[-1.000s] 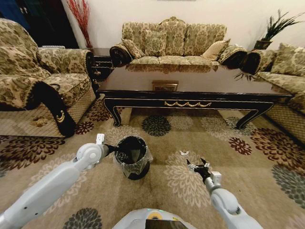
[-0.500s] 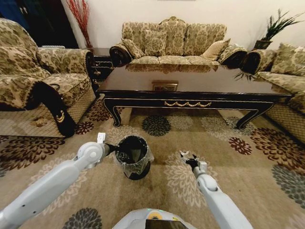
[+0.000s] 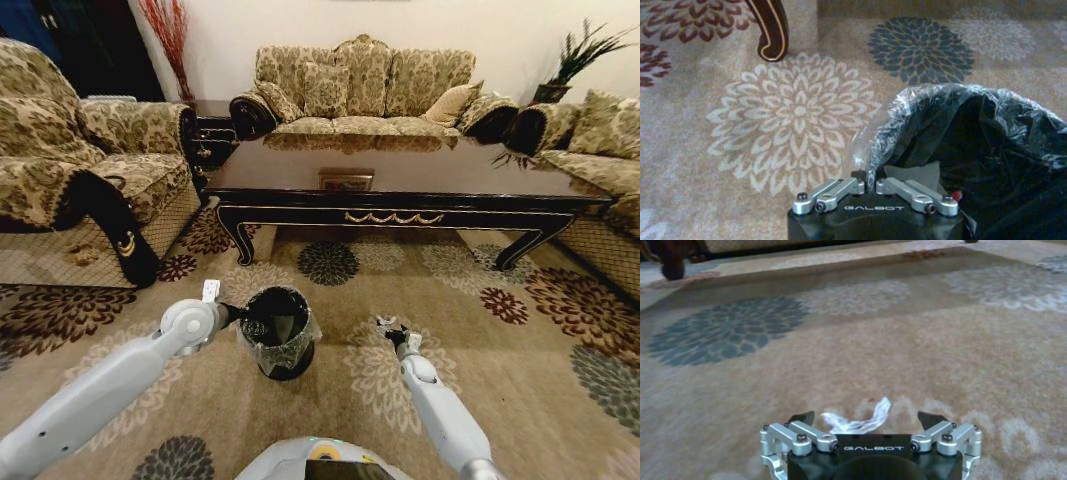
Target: Move to the front of the table and pick up the trash from the floor, then place it into the trash bin.
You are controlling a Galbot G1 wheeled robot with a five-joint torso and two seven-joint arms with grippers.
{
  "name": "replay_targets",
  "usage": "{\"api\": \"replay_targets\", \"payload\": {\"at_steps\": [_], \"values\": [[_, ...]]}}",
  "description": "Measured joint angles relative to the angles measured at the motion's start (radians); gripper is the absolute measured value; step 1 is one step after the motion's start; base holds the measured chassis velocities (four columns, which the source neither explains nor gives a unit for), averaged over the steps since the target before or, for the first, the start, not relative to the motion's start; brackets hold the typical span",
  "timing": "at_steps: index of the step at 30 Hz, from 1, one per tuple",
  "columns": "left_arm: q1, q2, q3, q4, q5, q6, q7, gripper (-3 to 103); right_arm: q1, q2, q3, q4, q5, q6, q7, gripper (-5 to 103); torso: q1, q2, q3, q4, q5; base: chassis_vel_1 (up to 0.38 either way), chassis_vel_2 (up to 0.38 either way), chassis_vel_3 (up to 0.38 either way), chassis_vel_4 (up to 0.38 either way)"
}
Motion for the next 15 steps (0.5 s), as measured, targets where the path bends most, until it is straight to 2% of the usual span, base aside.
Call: {"api": "replay_targets", "payload": {"at_steps": [7,14,15], "values": [[-0.004,0.012,0.0,-0.004,-0.005,0.0,-0.003,3,0.067,0.012,0.024,-0.12,-0.023,0.05,-0.023,100,0.0,0.0,0.0,-0.0001,0.0001,0.0,0.0,0.0,0.0],[-0.005,0.014,0.0,-0.007,-0.008,0.0,-0.005,3,0.097,0.025,0.029,-0.154,-0.031,0.052,-0.024,101,0.0,0.0,0.0,0.0,0.0,0.0,0.0,0.0,0.0],[-0.005,0.015,0.0,-0.009,-0.009,0.0,-0.006,3,0.107,0.029,0.03,-0.171,-0.04,0.052,-0.024,97,0.0,0.0,0.0,0.0,-0.0001,0.0,0.0,0.0,0.0]]}}
